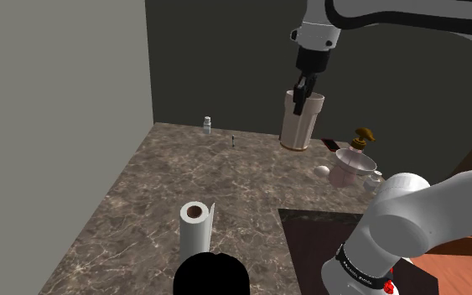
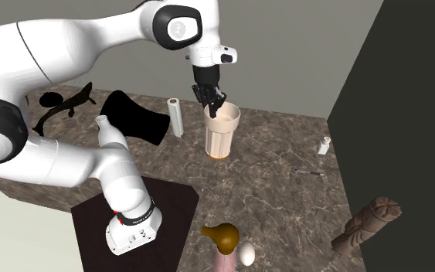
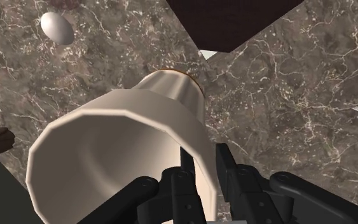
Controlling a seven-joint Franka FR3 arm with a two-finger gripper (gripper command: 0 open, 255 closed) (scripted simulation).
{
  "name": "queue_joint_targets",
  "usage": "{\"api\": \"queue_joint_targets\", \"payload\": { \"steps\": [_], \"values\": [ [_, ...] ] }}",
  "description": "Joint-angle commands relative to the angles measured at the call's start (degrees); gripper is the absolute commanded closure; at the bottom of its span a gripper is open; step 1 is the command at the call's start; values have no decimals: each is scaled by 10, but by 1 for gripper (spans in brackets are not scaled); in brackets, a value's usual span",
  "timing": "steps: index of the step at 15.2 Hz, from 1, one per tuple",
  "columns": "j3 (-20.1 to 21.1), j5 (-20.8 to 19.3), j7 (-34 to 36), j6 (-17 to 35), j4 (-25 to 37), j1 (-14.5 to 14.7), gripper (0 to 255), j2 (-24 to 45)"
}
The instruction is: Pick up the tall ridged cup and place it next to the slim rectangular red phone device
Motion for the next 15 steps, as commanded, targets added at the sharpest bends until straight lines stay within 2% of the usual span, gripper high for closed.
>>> {"api": "queue_joint_targets", "payload": {
  "steps": [1, 9, 15],
  "values": [
    [0, 0, -1, -7, 9, 0, 255, 2],
    [-93, -52, -105, 27, 55, -30, 255, 66],
    [-161, -71, -183, 52, 115, -46, 255, 138]
  ]
}}
